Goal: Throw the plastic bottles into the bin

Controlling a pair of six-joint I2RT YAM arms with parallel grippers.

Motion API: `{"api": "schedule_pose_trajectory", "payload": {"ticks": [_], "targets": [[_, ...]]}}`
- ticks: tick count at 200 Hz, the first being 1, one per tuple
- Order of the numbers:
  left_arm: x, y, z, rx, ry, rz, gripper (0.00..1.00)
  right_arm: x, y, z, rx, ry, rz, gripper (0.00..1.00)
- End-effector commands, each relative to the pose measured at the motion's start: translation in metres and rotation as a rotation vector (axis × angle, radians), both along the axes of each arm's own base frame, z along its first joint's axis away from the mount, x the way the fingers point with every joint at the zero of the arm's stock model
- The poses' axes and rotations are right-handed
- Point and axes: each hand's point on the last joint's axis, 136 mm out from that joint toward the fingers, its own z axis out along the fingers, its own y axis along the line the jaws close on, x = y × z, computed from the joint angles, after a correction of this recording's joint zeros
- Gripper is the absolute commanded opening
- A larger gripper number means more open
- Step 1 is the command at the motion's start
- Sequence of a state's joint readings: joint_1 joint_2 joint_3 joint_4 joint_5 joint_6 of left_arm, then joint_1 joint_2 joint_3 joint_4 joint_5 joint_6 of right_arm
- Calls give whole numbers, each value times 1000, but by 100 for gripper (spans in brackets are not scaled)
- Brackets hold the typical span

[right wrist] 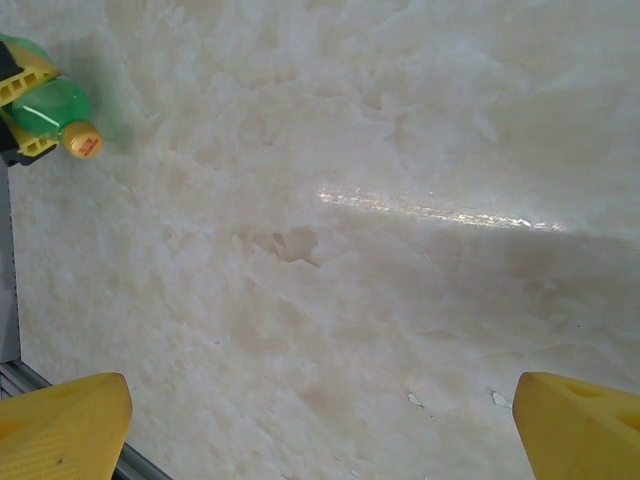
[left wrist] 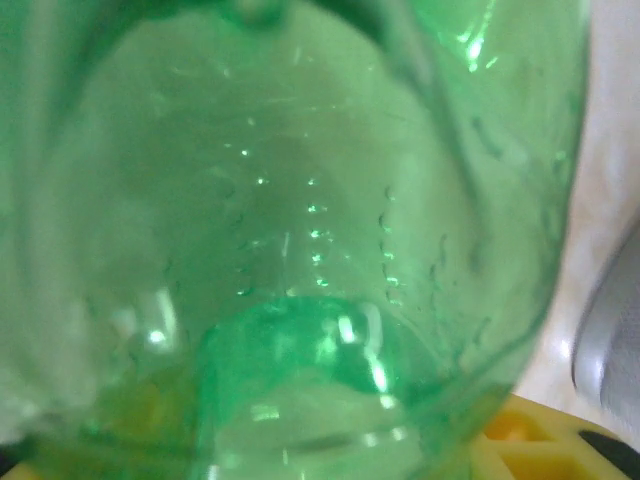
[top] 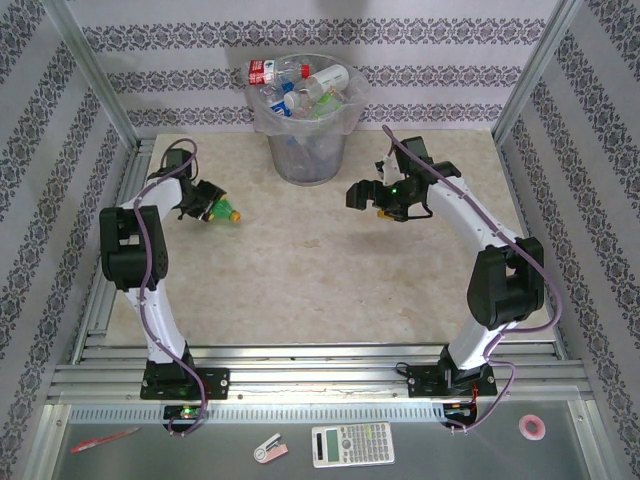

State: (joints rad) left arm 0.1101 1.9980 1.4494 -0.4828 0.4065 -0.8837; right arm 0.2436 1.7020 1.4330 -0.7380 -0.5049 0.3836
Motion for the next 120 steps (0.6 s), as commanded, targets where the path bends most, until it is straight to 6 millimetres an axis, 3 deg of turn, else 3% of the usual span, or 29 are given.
{"api": "schedule_pose_trajectory", "payload": {"ticks": [1,32,72,92,120], "targets": [[-12,-33,58,14,-117,-198,41,0,-14,21,-16,-57,-11,98],[-44,-79,90,49,-125,-352,39,0,-31,28,-11,-70,-44,98],[-82,-127,113,-49,-158,-299,37,-4,-45,33,-1,-81,-51,98],[-104,-145,116,-73,-150,-265,37,-9,-50,35,5,-89,-45,98],[-141,-159,103,-85,-94,-180,37,-18,-57,35,12,-94,-35,98]]}}
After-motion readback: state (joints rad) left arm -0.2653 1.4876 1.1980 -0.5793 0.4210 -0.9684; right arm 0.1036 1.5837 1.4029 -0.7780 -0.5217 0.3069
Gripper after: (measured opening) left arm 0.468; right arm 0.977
